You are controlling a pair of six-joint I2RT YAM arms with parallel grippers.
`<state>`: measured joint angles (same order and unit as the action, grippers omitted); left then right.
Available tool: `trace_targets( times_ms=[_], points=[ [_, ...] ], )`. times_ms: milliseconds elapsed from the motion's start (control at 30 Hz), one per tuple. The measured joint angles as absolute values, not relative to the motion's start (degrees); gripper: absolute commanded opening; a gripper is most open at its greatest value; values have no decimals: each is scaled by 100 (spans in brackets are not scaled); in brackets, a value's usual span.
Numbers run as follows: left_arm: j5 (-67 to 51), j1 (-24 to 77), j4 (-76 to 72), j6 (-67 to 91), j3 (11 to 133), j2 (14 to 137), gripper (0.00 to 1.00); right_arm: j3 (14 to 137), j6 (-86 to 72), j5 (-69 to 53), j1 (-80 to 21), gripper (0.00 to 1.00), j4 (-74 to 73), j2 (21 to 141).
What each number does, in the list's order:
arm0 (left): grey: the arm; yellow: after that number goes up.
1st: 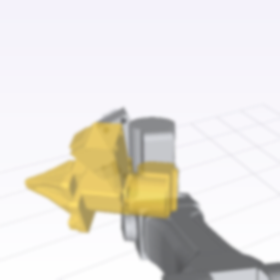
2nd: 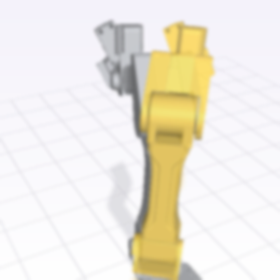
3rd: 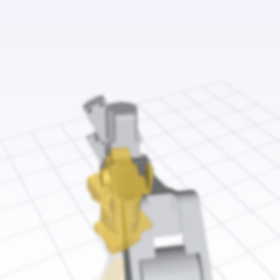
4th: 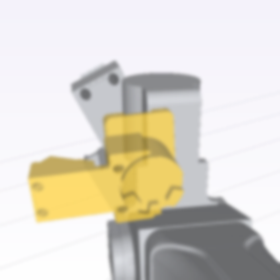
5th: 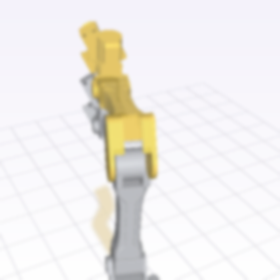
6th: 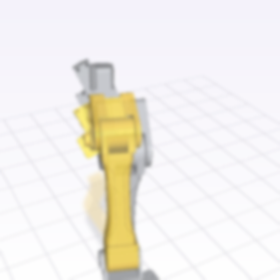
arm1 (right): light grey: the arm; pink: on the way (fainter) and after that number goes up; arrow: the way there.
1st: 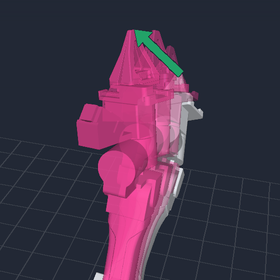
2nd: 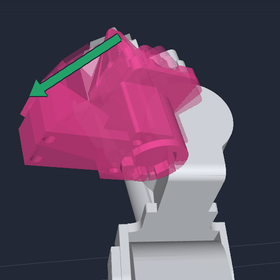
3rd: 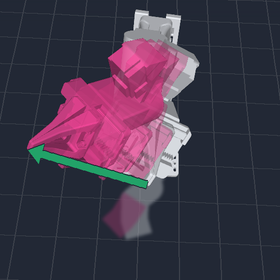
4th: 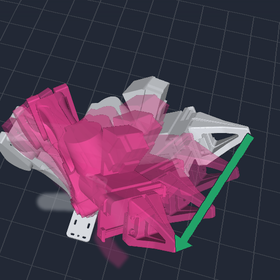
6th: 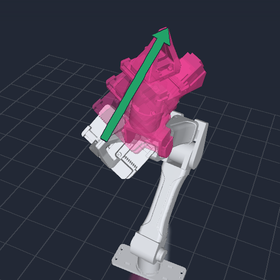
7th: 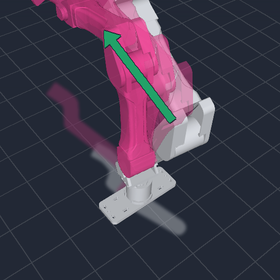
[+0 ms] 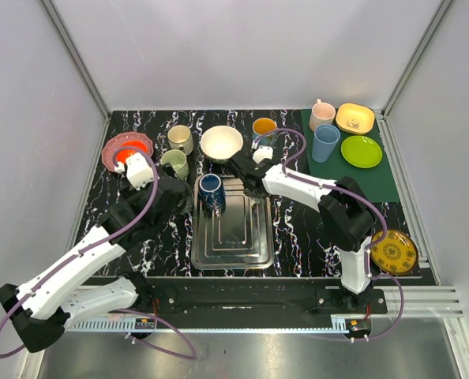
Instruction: Turn the mug right side up
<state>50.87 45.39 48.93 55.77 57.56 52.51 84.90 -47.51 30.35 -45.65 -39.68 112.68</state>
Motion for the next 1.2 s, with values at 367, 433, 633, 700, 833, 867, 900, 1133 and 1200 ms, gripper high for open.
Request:
trace_targets(
  times_ms=[367, 433, 633, 700, 833, 867, 900, 1133, 1200],
  points=[
    [4976, 4539, 4683, 5489, 5647, 5251, 91, 8403, -4602, 2998, -4543, 0, -3839, 11187],
    [4971, 4539, 4654, 5441, 5647, 5251, 91, 8281, -4532, 2897, -4576, 0, -3859, 11039],
    [4917, 4539, 4545, 5186, 5603, 5041, 97, 7596, -4219, 2475, -5048, 0, -3780, 9640],
    [4753, 4539, 4394, 4991, 5540, 4827, 98, 7297, -4178, 2211, -5205, 0, -3509, 8860],
    [3881, 4539, 3601, 4512, 5137, 4136, 99, 6410, -4163, 1649, -5223, 0, -2320, 7015],
    [3636, 4539, 3378, 4445, 4991, 3986, 99, 6213, -4176, 1494, -5164, 0, -2032, 6659],
    [3293, 4536, 3030, 4353, 4772, 3763, 99, 6007, -4213, 1317, -5081, 0, -1697, 6335],
    [1135, 4536, 287, 4626, 3122, 3000, 99, 4759, -4766, -21, -4484, 0, 541, 5540],
    [639, 4536, -421, 4851, 2943, 3212, 99, 4571, -4956, -340, -4405, 0, 915, 5540]
  ],
)
